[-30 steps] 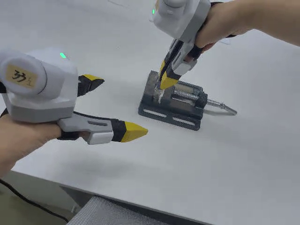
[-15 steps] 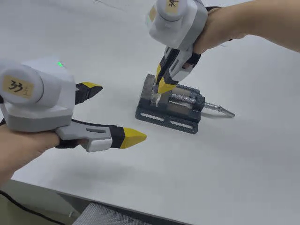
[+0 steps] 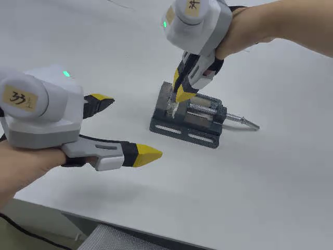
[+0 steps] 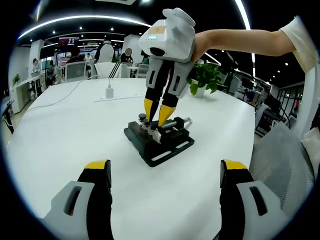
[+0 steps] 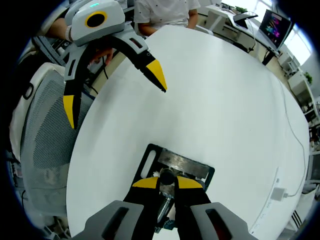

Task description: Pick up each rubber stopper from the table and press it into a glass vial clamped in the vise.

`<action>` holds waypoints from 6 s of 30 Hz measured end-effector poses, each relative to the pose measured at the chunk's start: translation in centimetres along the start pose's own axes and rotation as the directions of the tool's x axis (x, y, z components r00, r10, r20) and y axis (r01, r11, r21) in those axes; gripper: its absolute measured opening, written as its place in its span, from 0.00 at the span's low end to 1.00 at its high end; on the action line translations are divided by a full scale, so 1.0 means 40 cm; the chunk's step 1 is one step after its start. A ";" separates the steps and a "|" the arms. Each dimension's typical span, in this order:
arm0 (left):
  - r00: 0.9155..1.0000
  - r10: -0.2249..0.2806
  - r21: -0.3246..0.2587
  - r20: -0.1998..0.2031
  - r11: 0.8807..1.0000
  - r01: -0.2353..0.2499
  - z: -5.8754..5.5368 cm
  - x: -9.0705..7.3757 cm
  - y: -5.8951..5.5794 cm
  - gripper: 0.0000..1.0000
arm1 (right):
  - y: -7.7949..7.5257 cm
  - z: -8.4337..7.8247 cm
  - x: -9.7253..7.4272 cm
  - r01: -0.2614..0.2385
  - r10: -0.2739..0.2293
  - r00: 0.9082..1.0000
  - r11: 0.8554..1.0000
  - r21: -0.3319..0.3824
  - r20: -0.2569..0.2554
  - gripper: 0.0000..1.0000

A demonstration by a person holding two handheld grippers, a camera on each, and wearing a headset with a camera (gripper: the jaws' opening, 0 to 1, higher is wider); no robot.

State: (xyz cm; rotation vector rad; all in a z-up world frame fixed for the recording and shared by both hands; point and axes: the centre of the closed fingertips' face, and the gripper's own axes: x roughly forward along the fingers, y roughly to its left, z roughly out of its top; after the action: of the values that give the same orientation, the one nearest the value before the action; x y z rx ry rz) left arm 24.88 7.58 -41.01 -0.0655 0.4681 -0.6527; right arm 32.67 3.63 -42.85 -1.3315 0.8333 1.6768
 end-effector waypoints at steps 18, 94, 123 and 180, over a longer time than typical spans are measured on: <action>1.000 -0.010 0.012 0.000 1.000 0.010 0.010 -0.002 0.001 0.88 | -0.018 0.005 0.008 -0.019 0.026 0.997 0.995 0.093 -0.070 0.04; 1.000 -0.017 0.003 -0.012 1.000 0.017 0.000 0.008 0.004 0.87 | -0.028 0.002 -0.001 -0.005 -0.004 0.998 0.987 0.159 0.058 0.00; 1.000 -0.012 -0.036 0.013 0.999 0.012 -0.007 0.016 0.027 0.87 | -0.005 0.008 0.003 -0.022 0.037 0.998 0.962 0.271 -0.048 0.00; 1.000 0.012 0.075 -0.010 0.997 -0.011 0.089 0.011 0.023 0.88 | 0.003 0.005 0.007 0.033 0.008 0.990 0.959 0.282 -0.142 0.00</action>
State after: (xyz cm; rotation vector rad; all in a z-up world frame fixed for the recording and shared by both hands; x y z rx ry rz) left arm 27.28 7.76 -38.19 0.0114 0.4535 -0.6587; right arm 32.47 3.80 -43.09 -1.2609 1.1020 1.4017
